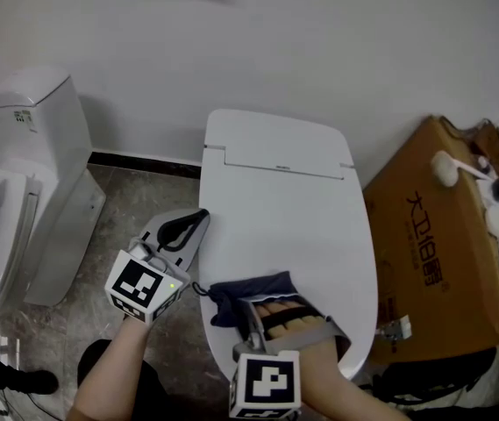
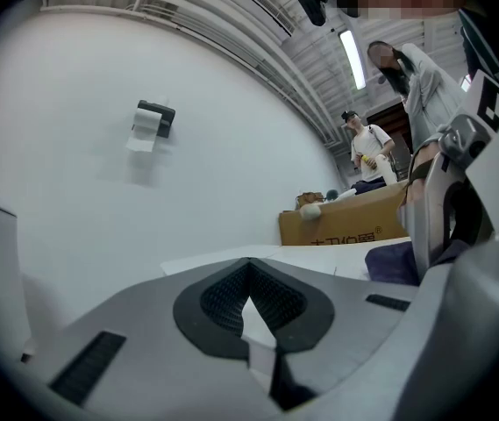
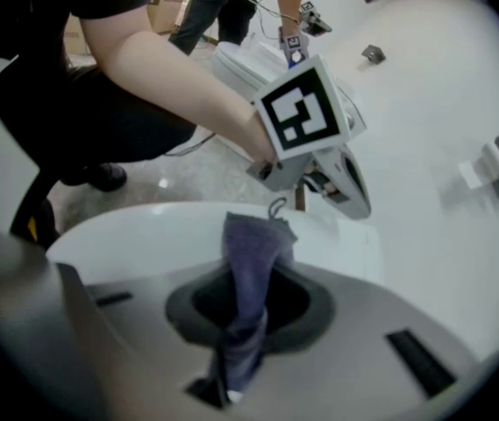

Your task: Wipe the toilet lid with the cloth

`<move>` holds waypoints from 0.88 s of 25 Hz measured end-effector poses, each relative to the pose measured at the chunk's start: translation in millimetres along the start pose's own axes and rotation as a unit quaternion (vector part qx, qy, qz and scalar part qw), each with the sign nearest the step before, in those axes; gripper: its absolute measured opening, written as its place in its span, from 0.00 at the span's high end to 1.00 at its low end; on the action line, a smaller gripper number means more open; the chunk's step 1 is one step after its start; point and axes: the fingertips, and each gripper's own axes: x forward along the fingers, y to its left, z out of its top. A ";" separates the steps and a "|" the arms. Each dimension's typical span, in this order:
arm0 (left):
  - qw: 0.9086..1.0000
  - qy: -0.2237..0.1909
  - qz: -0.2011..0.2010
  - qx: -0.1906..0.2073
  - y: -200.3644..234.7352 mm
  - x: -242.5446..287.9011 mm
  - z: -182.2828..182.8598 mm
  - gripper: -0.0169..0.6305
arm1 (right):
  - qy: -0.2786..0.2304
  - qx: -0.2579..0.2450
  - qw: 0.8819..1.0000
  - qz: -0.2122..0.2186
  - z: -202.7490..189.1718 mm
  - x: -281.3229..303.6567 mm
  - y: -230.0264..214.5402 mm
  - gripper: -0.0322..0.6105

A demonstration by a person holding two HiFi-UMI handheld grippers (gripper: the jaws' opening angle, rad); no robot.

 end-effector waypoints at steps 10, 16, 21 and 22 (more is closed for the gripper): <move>1.000 -0.008 0.009 -0.014 7.3 2.1 1.9 0.95 | -0.015 -0.018 1.000 -0.005 15.5 1.9 -2.7 0.85; 0.999 -0.005 0.024 -0.037 16.6 -0.2 3.9 0.95 | -0.015 -0.037 0.999 -0.003 24.3 4.6 -4.5 0.85; 0.998 -0.018 0.046 -0.034 36.7 -7.2 5.4 0.95 | -0.033 -0.043 0.999 0.005 33.8 6.1 -2.0 0.85; 0.998 -0.019 0.048 -0.034 38.7 -8.3 5.6 0.95 | -0.038 -0.042 0.998 0.006 35.6 6.8 -1.4 0.85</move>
